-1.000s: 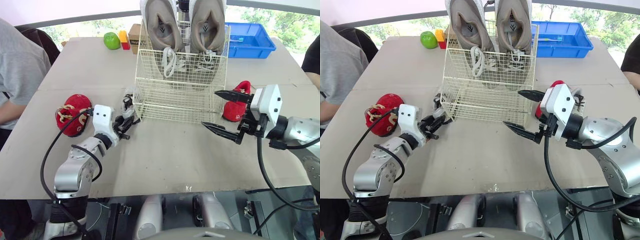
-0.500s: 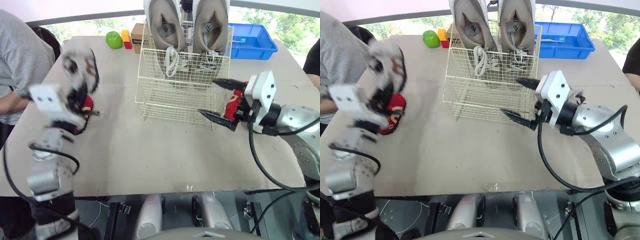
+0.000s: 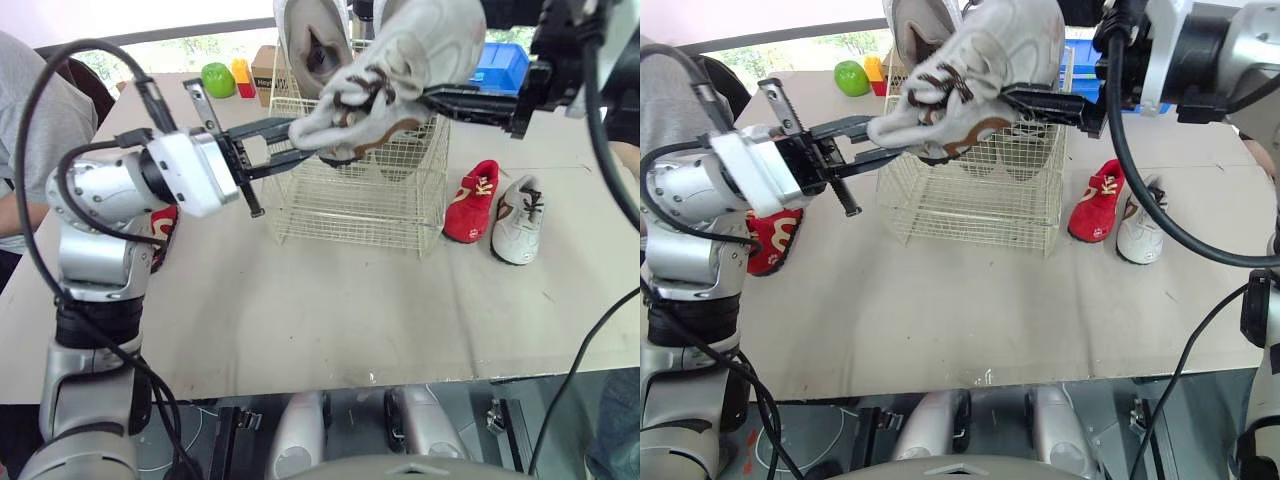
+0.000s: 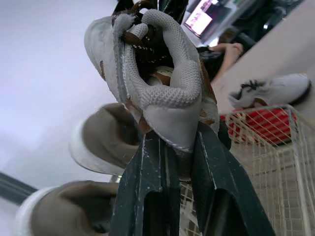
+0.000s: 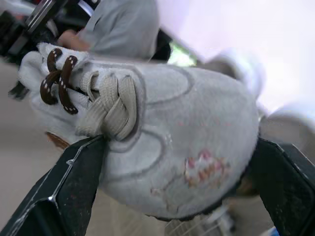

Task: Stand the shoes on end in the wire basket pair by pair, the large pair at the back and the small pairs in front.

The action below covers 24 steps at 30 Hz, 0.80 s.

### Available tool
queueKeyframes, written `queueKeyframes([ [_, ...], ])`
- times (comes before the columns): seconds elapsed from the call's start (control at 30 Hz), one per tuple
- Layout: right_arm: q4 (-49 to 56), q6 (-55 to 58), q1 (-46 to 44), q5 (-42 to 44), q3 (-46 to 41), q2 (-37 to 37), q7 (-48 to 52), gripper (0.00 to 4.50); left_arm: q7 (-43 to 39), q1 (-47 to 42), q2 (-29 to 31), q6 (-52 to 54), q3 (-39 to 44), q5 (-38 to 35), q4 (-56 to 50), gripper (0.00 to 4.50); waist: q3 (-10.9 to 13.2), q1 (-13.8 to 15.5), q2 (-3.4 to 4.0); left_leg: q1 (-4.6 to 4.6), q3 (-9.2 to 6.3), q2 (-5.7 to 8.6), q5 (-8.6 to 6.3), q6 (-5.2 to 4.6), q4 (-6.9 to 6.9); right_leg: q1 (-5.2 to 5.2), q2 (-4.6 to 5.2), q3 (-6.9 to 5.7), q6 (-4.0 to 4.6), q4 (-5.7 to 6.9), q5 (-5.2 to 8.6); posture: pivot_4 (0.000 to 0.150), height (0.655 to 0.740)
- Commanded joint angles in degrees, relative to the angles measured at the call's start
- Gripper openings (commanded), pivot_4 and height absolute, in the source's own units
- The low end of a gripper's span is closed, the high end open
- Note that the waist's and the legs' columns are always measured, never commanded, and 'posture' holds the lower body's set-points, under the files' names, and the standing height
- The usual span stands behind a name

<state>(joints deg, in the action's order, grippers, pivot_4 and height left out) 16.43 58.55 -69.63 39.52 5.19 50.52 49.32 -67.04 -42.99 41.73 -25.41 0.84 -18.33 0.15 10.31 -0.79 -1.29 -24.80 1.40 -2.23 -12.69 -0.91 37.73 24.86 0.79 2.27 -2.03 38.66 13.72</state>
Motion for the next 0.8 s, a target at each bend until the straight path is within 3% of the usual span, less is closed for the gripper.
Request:
queueKeyframes([
  [0.03,-1.55,0.24,-4.15,-2.66,4.32,1.11,4.74,4.32,-6.94,-7.15,-2.44,-11.43,-2.74,0.07,9.37,0.11,0.00,0.04,0.00,-0.02,0.00,0.00,0.00,0.00,0.04,0.00,0.00,-0.01,0.00,0.00,0.00,0.150,0.7400],
  [0.13,-3.04,-2.15,-4.84,-5.65,6.08,1.84,7.42,4.32,-9.13,-10.26,-3.72,-11.09,-3.01,-1.32,15.49,0.11,0.00,-0.07,-0.01,-0.06,0.07,0.02,-0.01,-0.02,0.09,-0.02,0.04,0.05,-0.02,-0.07,0.00,0.150,0.7400],
  [0.3,-3.02,-5.64,-2.65,-7.64,3.74,9.00,14.20,4.32,-12.77,-11.08,-2.77,-14.17,-2.89,-0.93,20.16,0.11,0.00,0.06,-0.01,-0.21,0.05,-0.01,-0.05,-0.07,0.12,0.10,0.06,-0.01,-0.05,-0.08,0.01,0.150,0.7400],
  [0.53,-4.72,-7.33,-3.33,-11.99,10.08,3.46,16.53,4.32,-16.46,-13.18,-4.36,-18.63,-3.85,-1.95,21.64,0.11,0.01,-0.31,0.01,-0.14,0.08,-0.04,-0.06,-0.09,0.23,0.14,0.02,0.05,-0.05,0.21,0.01,0.150,0.7400],
  [0.6,-7.47,-9.85,-2.98,-15.39,13.73,2.17,18.01,3.78,-17.02,-14.04,-4.83,-19.70,-4.25,-2.01,21.73,0.11,0.01,-0.30,0.01,-0.13,0.07,-0.05,-0.06,-0.09,0.30,0.13,0.00,0.05,-0.04,0.24,0.01,0.150,0.7400],
  [0.63,-8.24,-10.49,-2.98,-16.31,14.48,1.68,18.66,3.26,-17.10,-14.28,-4.99,-19.97,-4.32,-2.03,21.81,0.11,0.02,-0.27,0.03,-0.14,0.08,-0.05,-0.06,-0.10,0.36,0.12,0.00,0.05,-0.05,0.24,0.01,0.150,0.7400],
  [0.67,-8.56,-10.53,-3.18,-16.70,14.59,1.44,19.12,3.08,-17.14,-14.38,-5.03,-20.23,-4.38,-2.04,21.78,0.11,0.03,-0.26,0.06,-0.17,0.10,-0.04,-0.06,-0.09,0.40,0.13,0.01,0.06,-0.05,0.24,0.01,0.150,0.7400],
  [0.8,-8.66,-10.49,-3.49,-17.35,13.97,1.02,20.87,1.62,-16.61,-14.41,-4.97,-20.65,-4.29,-1.76,21.73,0.11,0.04,-0.09,0.07,-0.27,0.09,-0.04,-0.06,-0.10,0.47,0.16,0.03,0.05,-0.05,0.22,0.01,0.150,0.7400],
])
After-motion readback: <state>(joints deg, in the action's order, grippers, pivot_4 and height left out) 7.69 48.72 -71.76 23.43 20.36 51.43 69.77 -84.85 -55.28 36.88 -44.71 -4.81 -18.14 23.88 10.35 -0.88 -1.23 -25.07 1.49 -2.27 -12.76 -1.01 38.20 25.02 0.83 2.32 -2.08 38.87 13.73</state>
